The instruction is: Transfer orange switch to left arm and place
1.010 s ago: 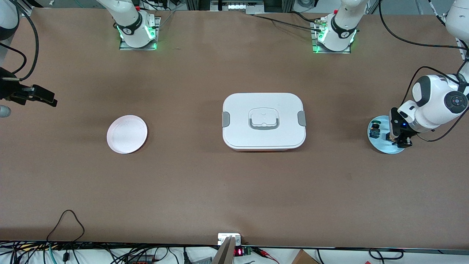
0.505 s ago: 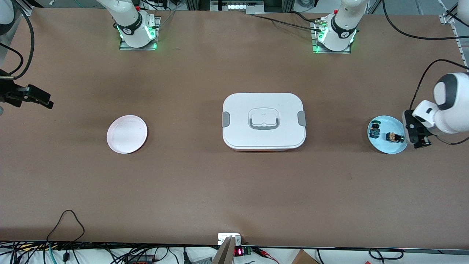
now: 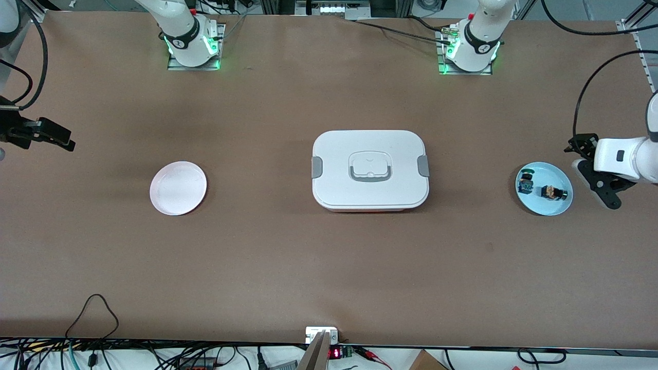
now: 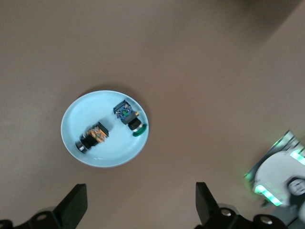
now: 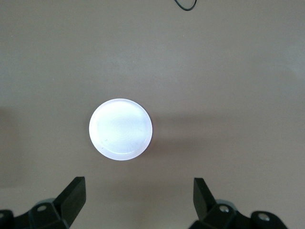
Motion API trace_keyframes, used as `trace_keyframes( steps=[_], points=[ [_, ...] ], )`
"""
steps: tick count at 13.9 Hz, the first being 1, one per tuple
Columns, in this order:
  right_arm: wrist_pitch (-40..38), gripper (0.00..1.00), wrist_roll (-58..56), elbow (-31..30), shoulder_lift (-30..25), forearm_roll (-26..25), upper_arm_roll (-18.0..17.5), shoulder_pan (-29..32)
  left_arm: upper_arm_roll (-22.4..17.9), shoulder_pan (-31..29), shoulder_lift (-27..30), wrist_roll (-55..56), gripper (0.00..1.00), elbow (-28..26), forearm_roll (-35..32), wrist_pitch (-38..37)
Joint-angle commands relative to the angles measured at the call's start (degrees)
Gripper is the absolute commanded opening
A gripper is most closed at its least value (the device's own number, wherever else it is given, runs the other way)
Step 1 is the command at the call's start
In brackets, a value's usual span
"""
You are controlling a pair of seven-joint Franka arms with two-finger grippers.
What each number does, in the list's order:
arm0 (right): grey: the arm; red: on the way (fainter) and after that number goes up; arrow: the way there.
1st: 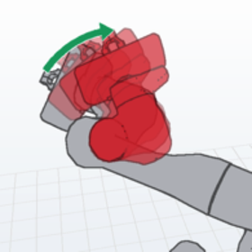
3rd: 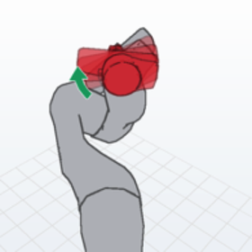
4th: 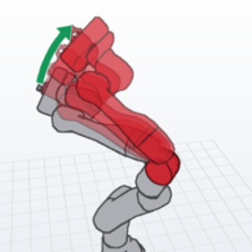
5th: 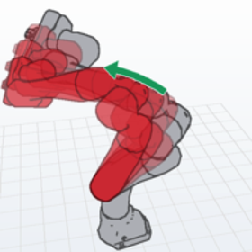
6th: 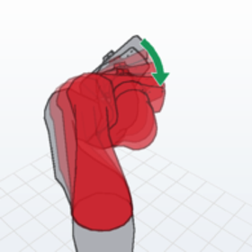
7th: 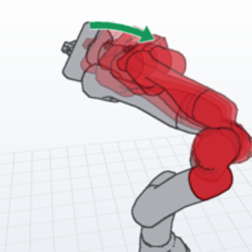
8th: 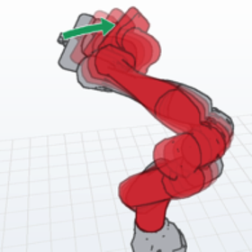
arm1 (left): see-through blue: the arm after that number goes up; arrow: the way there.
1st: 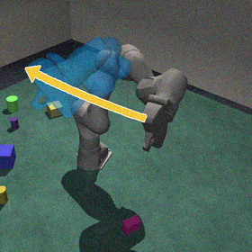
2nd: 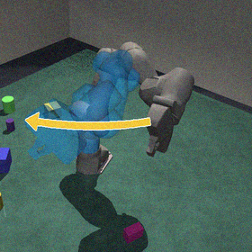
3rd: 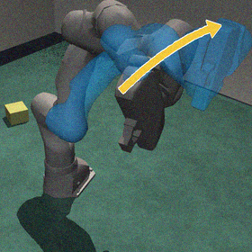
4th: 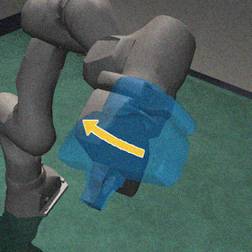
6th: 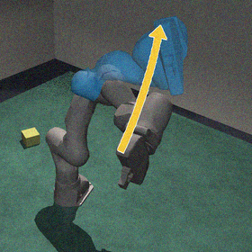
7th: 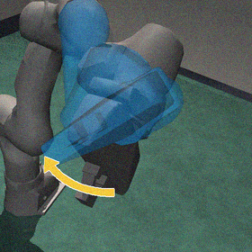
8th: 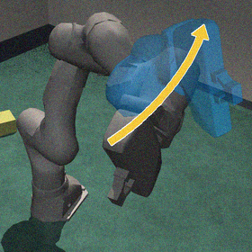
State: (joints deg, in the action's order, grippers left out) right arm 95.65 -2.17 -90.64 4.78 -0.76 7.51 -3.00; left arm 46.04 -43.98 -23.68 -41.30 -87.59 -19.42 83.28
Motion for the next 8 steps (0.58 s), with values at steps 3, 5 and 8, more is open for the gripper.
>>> trace_keyframes(
  steps=[3,5,8],
  points=[
    [-1.35,1.00,-1.08,0.56,-0.65,0.67,0.13,0.10,3.10,4.66,0.29,12.99,1.00,7.52,0.18,-5.67],
    [-1.35,1.00,-1.08,0.56,-0.65,0.76,0.13,0.10,-8.36,14.49,5.55,19.37,1.00,7.88,3.49,-4.88],
    [-1.35,1.00,-1.08,0.56,-0.65,0.76,0.05,0.01,-22.78,26.01,10.92,33.35,1.00,6.65,13.25,-2.24]
  ],
)
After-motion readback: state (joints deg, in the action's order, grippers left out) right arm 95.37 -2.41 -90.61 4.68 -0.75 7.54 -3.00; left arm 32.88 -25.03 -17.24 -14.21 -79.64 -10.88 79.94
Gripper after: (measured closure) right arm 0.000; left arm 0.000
